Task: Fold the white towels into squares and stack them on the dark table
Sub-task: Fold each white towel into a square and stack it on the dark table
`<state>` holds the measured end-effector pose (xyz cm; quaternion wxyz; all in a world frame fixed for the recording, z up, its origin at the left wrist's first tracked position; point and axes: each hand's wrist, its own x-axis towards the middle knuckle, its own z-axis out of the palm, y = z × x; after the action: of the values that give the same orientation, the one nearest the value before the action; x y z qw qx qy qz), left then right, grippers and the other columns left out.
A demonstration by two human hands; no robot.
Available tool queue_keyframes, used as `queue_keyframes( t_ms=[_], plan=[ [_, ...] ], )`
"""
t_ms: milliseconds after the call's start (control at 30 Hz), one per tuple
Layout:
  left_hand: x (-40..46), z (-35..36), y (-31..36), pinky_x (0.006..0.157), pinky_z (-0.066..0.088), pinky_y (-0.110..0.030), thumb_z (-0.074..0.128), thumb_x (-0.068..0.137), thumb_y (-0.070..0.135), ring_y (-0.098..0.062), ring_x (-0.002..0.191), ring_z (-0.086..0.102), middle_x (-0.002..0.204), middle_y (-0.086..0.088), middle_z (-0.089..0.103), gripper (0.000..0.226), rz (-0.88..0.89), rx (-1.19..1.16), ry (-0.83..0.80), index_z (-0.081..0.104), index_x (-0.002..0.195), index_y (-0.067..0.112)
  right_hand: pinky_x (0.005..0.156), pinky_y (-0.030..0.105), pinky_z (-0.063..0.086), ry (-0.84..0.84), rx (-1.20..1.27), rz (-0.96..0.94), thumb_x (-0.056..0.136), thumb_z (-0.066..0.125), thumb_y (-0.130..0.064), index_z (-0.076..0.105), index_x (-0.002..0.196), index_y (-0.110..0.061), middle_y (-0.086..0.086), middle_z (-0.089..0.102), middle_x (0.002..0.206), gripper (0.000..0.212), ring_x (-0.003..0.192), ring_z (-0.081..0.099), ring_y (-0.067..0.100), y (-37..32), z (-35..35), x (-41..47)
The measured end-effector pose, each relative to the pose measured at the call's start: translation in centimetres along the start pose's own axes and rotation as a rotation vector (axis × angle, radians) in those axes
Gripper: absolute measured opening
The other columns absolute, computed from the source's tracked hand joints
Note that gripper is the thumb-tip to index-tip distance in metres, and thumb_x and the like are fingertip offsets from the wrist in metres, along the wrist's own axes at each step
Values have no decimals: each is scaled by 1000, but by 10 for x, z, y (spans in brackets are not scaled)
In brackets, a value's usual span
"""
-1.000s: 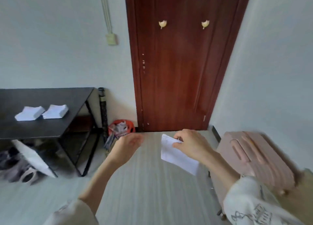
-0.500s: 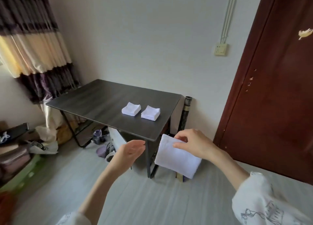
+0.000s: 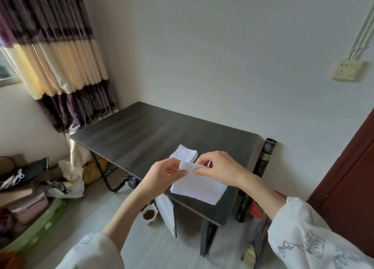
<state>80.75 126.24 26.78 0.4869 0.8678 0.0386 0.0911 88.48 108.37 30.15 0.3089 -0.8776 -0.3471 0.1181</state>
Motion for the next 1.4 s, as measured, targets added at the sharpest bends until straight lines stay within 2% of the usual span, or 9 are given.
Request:
queue_keyframes(
  t_ms=[133,233,367,500,600,700,900,1267,1400],
  plan=[
    [66,-20,-18,70,53,-30,64,86,20,-16,81,65,88,3,66,7,55,53,0,64,92,15,69,31,42,-10,21,31,81,66,-34,67,87,-16,6,66,87,18,74,53,16,26,-1,67],
    [114,-26,-43,65,53,-22,62,86,21,-15,82,64,88,6,64,1,38,84,-40,62,87,22,73,33,44,-74,76,119,80,69,-30,67,92,-11,6,66,93,22,81,57,19,57,8,110],
    [183,-34,-79,69,54,-33,63,87,20,-17,79,66,88,-1,68,7,-15,-32,-85,64,90,14,73,25,41,-126,323,298,83,67,-22,63,96,-5,-1,58,86,21,79,53,12,96,21,164],
    [259,-37,-123,63,53,-31,63,87,20,-22,77,66,87,-10,68,2,-66,-113,-159,64,85,21,92,35,52,-14,650,487,85,65,-25,62,103,-11,4,64,103,23,99,62,18,137,43,223],
    [315,-37,-160,56,54,-30,63,87,23,-15,70,62,82,-7,65,2,-112,-99,-203,64,86,24,74,32,57,119,870,631,90,60,-28,58,114,-12,6,67,106,29,95,65,21,152,60,268],
    [356,-32,-195,57,56,-39,62,87,25,-18,70,62,78,-3,62,4,-173,-91,-232,64,87,22,63,25,54,210,890,745,94,54,-26,56,116,-13,1,65,103,25,90,65,15,161,75,304],
    [404,-7,-262,56,58,-36,60,88,27,-25,79,65,85,-7,64,9,-326,-91,-315,63,92,19,69,24,54,272,864,934,94,51,-30,50,121,-17,1,59,116,29,102,59,17,192,110,358],
    [437,30,-334,69,59,-39,50,94,28,-25,91,64,102,-9,63,28,-524,-67,-504,56,116,12,82,33,52,250,874,1189,99,41,-22,47,121,-17,2,55,111,23,101,57,18,237,148,392],
    [444,39,-340,69,58,-37,47,95,24,-27,96,63,105,-7,61,25,-514,-25,-540,54,117,13,75,29,52,257,823,1239,99,40,-24,46,125,-15,5,55,115,28,105,57,21,246,153,398]
  ],
)
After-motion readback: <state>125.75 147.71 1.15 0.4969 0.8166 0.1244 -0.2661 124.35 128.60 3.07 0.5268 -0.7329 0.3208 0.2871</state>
